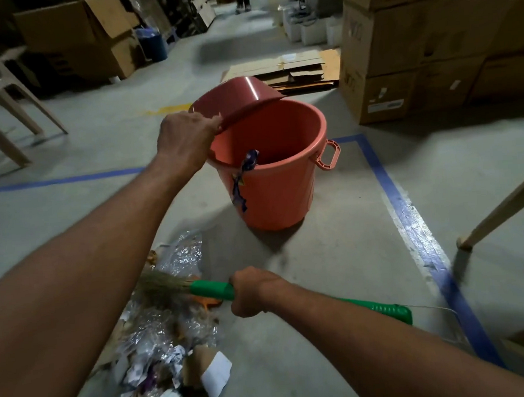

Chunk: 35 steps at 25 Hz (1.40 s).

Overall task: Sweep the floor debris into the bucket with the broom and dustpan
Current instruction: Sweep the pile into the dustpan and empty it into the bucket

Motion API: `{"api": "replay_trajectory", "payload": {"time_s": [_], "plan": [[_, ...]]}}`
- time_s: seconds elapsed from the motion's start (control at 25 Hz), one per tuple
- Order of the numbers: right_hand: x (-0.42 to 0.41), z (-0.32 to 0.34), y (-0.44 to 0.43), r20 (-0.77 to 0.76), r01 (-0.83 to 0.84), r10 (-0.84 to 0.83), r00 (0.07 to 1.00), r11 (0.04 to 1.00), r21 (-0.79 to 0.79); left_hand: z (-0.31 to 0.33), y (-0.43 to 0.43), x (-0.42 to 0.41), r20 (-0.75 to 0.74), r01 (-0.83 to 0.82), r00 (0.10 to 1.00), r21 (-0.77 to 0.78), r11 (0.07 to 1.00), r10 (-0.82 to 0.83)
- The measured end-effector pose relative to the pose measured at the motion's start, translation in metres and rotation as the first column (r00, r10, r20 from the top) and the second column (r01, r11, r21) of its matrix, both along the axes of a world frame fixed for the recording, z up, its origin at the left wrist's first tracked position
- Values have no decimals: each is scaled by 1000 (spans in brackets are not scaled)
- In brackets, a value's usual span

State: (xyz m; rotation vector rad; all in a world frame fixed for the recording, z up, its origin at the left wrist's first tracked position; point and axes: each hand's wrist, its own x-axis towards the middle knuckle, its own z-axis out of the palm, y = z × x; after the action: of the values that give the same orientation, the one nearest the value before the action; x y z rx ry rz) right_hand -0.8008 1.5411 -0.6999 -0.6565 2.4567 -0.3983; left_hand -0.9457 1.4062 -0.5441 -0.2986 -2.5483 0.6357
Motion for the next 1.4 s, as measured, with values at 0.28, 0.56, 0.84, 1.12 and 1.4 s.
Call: {"api": "replay_trajectory", "payload": {"time_s": [0.28,0.56,0.84,1.12,1.4], "plan": [[12,10,-6,-44,-26,29,999,998,57,31,-16,83,19,-98,995,362,927,98],[12,12,-10,-44,-38,43,998,994,101,65,-60,155,224,-113,968,792,600,-114],[22,15,-11,-33,-9,13,999,991,131,65,-80,196,169,-111,979,914,391,-116],[21,11,-11,-11,22,-20,1000,992,126,77,-78,220,375,-353,903,926,137,-209],[18,9,-14,17,15,-17,1000,995,103,37,-42,178,474,-480,865,877,5,-167]]}}
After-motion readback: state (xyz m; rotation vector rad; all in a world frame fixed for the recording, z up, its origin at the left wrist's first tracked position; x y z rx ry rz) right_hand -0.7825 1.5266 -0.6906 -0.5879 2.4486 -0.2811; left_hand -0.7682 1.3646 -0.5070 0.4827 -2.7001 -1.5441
